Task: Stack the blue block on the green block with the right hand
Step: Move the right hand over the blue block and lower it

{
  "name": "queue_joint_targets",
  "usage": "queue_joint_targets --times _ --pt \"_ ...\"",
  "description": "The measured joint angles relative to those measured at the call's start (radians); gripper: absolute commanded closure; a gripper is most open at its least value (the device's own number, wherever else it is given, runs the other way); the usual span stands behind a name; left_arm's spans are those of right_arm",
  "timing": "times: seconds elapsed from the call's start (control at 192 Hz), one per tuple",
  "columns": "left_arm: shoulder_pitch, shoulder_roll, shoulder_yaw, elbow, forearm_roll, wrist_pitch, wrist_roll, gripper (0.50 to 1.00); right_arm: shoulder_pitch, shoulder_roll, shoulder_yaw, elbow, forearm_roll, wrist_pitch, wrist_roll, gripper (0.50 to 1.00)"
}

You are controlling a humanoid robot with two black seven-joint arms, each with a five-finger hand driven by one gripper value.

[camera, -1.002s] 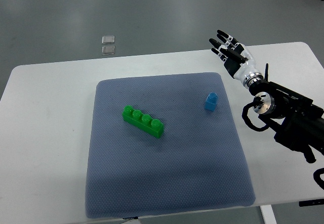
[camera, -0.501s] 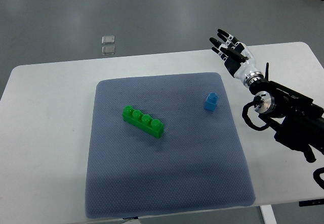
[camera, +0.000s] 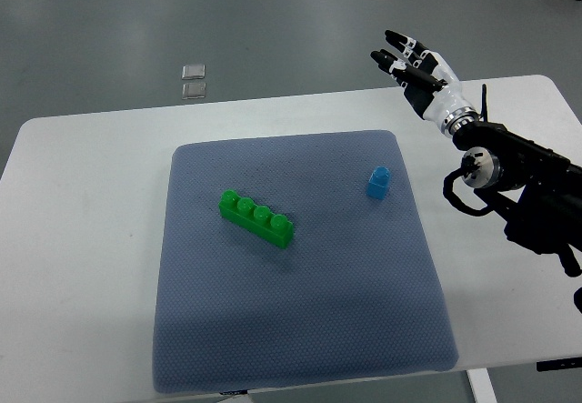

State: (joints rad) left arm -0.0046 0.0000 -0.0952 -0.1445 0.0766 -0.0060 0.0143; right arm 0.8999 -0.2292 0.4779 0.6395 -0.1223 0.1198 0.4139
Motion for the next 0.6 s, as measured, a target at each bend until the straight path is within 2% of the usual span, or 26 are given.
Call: queue_joint_targets --times 0.13,0.386,0.6 --pt "0.000 0.000 0.000 0.000 0.000 0.000 0.000 0.500 0.014 -0.077 -0.008 0.056 -0.309 0.020 -0.010 0.589" --pt "0.000 0.000 0.000 0.000 0.000 0.000 0.000 0.500 0.061 -0.221 -0.048 0.150 -0.864 0.134 -0.008 0.587" --pt "0.000 0.000 0.000 0.000 0.000 0.000 0.000 0.500 0.122 -0.260 -0.101 0.204 -1.235 0.142 -0.002 0.587"
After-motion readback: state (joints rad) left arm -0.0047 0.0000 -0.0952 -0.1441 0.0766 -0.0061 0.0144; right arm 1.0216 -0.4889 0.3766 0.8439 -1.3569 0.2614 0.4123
